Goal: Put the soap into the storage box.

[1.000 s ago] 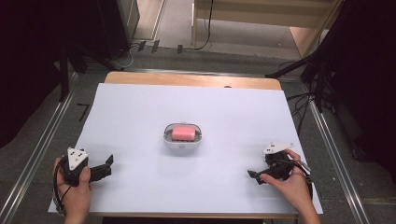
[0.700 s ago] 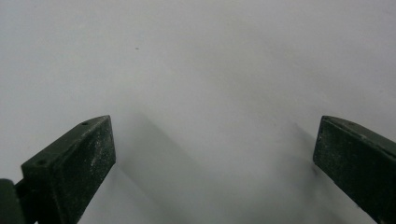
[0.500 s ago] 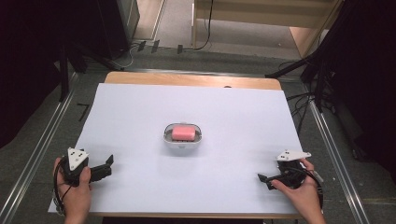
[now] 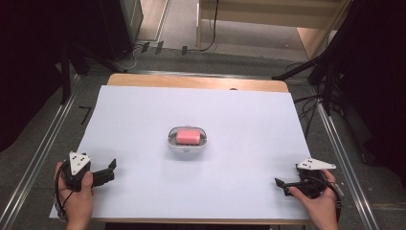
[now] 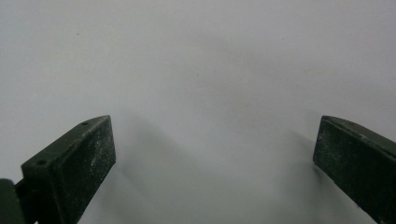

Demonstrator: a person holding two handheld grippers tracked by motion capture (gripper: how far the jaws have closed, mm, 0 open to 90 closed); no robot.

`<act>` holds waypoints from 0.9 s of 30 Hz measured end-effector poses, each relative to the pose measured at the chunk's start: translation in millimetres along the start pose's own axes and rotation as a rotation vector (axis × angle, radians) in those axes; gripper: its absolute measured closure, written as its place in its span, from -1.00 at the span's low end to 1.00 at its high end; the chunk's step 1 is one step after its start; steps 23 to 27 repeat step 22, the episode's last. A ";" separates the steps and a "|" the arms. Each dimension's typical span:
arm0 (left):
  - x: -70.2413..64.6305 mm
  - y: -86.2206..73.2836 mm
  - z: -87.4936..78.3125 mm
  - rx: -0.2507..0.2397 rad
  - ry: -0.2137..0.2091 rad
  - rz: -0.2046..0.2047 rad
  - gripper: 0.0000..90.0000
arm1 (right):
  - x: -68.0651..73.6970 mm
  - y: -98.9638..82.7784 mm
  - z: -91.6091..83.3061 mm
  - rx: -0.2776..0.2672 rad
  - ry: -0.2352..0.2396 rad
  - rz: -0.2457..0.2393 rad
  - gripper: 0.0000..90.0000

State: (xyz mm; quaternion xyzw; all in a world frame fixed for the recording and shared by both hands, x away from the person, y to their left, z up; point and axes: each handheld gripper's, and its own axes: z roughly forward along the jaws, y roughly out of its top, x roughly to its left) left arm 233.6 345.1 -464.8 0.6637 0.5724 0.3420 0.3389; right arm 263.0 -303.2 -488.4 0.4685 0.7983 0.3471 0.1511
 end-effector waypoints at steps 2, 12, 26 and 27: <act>0.0 0.0 0.1 -0.001 0.000 0.000 -1.00 | -1.9 -1.7 -2.2 -0.013 -0.008 0.009 -1.00; 0.1 0.0 0.0 -0.001 0.000 -0.003 -1.00 | -7.2 -9.2 -9.3 -0.048 -0.072 0.049 -1.00; 0.5 0.5 1.2 0.010 -0.004 -0.004 -1.00 | -6.1 -9.4 -8.9 -0.045 -0.075 0.050 -1.00; 0.5 0.5 1.2 0.010 -0.004 -0.004 -1.00 | -6.1 -9.4 -8.9 -0.045 -0.075 0.050 -1.00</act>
